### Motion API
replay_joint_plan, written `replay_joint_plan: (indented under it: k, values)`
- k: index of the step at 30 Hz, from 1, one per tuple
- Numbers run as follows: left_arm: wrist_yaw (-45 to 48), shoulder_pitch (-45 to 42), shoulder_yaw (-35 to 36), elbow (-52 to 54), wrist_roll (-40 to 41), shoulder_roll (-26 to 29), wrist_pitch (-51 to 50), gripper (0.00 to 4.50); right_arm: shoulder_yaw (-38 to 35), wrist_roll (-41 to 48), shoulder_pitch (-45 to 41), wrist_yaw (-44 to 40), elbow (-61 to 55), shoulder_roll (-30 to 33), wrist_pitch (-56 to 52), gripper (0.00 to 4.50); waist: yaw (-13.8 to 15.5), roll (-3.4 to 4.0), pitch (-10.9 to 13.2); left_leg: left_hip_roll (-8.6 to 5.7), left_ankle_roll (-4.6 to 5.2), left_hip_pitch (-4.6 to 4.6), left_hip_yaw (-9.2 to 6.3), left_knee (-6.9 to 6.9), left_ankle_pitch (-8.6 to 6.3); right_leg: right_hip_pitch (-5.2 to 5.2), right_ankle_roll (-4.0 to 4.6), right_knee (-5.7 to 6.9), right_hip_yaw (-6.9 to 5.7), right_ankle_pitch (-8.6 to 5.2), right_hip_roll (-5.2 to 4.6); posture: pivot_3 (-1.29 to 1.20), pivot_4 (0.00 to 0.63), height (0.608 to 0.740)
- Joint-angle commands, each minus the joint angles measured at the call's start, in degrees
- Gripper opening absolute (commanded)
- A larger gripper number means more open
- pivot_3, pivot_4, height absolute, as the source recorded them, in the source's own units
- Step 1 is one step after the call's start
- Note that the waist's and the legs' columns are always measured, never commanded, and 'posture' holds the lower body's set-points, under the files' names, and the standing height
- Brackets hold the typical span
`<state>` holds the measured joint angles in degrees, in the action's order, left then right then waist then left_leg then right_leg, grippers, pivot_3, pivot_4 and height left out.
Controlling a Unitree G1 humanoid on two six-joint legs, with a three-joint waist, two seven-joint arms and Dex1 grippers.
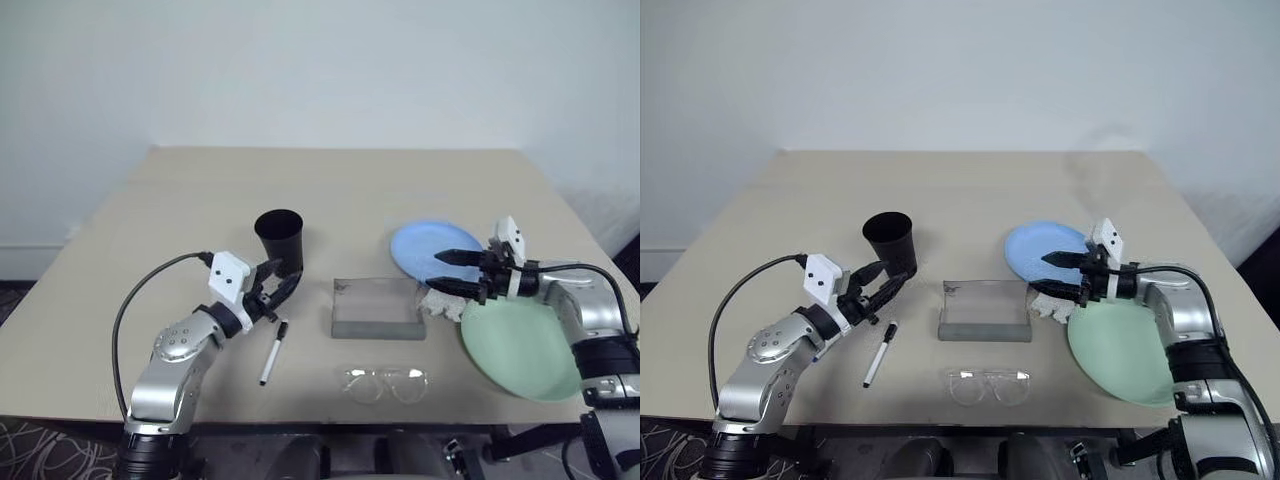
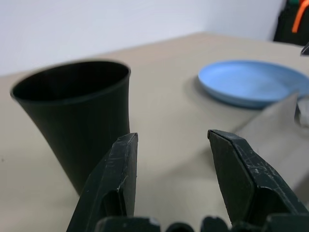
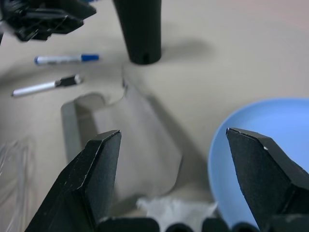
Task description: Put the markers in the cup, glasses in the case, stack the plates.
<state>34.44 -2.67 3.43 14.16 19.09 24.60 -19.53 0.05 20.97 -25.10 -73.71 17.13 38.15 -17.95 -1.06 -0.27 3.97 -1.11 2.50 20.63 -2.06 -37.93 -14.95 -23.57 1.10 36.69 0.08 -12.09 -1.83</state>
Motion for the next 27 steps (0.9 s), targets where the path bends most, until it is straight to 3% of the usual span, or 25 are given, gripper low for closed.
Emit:
replay_joint_plan:
  k: [1,10,23,27]
  values:
    - [2.0,-0.7,0.5,-0.1,1.0,1.0,0.6,2.38,-2.9,2.4,1.0,0.0,-4.4,1.8,-1.1,3.79,0.0,0.0,0.0,0.0,0.01,0.0,0.01,-0.01,-0.01,0.0,-0.01,0.0,0.02,0.0,0.0,0.0,0.0,0.74]
    - [4.0,-1.5,0.4,-1.2,1.2,1.2,0.7,2.38,-3.9,2.1,2.8,5.3,-8.4,1.2,-2.6,3.79,0.0,-0.06,0.0,0.02,0.02,-0.01,0.1,-0.13,-0.01,0.01,-0.07,0.0,0.1,-0.02,0.0,0.0,0.0,0.74]
    - [5.4,2.2,3.9,1.4,5.1,2.0,-0.2,2.38,-5.7,1.1,7.4,12.4,-15.4,3.7,-6.3,3.79,0.0,-0.15,0.0,0.01,0.13,0.02,0.16,-0.14,-0.08,-0.03,-0.15,-0.02,0.23,-0.04,-0.04,0.0,0.0,0.74]
    - [4.8,1.6,2.2,1.2,4.5,1.0,0.7,2.38,-7.0,1.3,8.3,12.6,-14.1,6.1,-6.9,3.79,0.0,-0.14,0.1,-0.02,0.14,0.02,0.16,-0.19,-0.07,0.01,-0.17,-0.03,0.22,-0.12,-0.07,0.0,0.0,0.74]
